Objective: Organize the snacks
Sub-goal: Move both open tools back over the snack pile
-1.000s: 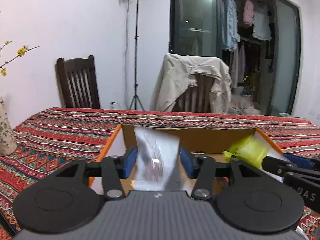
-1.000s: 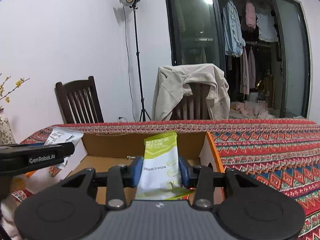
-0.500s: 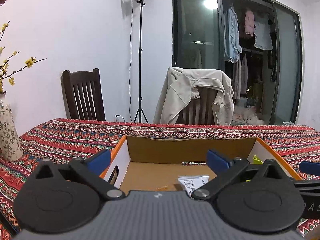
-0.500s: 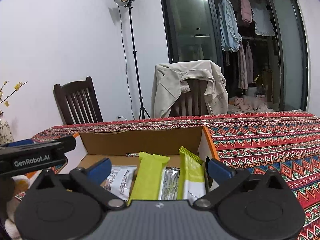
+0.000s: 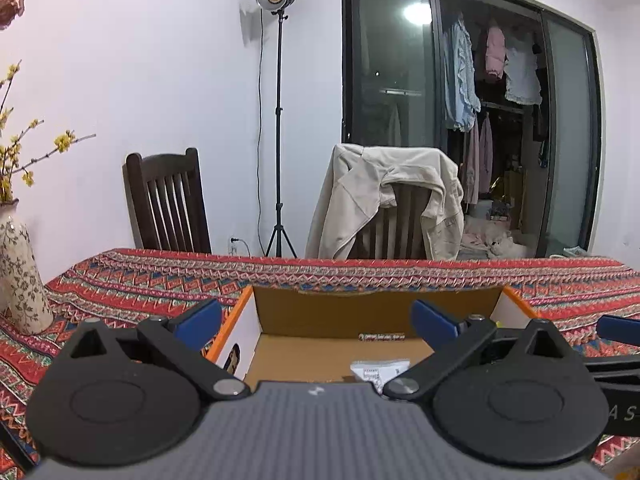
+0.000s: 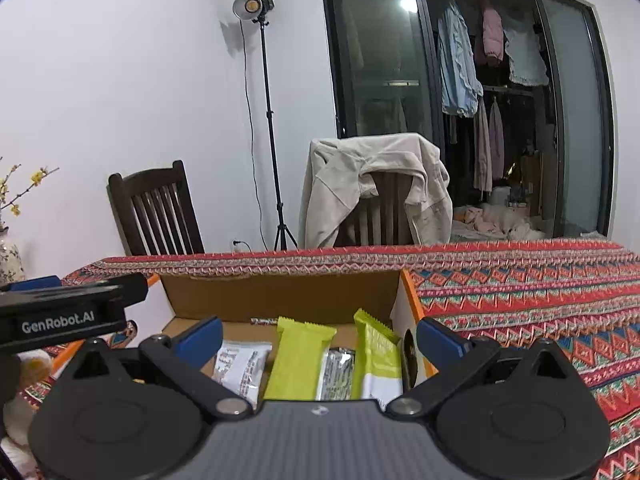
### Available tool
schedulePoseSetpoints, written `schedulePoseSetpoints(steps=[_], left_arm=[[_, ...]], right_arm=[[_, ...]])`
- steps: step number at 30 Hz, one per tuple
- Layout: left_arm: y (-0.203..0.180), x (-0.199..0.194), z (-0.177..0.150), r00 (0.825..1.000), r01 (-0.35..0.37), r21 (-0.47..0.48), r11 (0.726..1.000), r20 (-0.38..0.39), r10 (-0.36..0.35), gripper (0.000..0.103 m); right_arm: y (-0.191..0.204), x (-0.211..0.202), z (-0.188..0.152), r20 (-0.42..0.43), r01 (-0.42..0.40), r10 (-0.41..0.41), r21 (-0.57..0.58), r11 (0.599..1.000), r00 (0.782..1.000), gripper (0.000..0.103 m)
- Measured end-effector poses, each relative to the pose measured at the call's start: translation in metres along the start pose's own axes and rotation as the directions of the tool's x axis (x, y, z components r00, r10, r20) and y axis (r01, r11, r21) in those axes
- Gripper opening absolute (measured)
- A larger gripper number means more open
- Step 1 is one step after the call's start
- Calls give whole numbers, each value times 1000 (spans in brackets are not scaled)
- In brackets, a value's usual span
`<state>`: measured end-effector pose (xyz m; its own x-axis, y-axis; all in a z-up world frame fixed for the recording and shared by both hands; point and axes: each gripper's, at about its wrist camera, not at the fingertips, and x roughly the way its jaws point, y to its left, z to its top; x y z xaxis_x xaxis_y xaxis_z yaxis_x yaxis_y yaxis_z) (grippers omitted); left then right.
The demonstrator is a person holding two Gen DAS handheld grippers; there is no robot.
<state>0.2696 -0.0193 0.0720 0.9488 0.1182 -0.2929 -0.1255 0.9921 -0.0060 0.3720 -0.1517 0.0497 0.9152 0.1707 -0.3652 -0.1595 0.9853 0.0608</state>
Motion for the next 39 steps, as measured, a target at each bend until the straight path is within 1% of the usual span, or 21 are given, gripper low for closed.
schedulePoseSetpoints(steps=[5, 9, 17, 26, 39], left_arm=[[0, -20, 14, 999, 21, -6, 1000, 33, -21, 103], [2, -37, 21, 999, 30, -6, 1000, 44, -30, 103], [11, -73, 17, 998, 50, -10, 999, 47, -49, 103], [22, -111, -13, 997, 75, 1, 997, 17, -75, 103], [46, -141, -63, 993, 59, -4, 998, -99, -60, 103]], right_arm=[[3, -15, 11, 18, -9, 9, -11, 1000, 1000, 103], [4, -29, 16, 26, -18, 18, -12, 1000, 1000, 103], [5, -67, 10, 21, -29, 29, -29, 999, 999, 103], [9, -108, -24, -18, -55, 54, -55, 997, 998, 103], [21, -148, -76, -106, -77, 70, -70, 995, 992, 103]])
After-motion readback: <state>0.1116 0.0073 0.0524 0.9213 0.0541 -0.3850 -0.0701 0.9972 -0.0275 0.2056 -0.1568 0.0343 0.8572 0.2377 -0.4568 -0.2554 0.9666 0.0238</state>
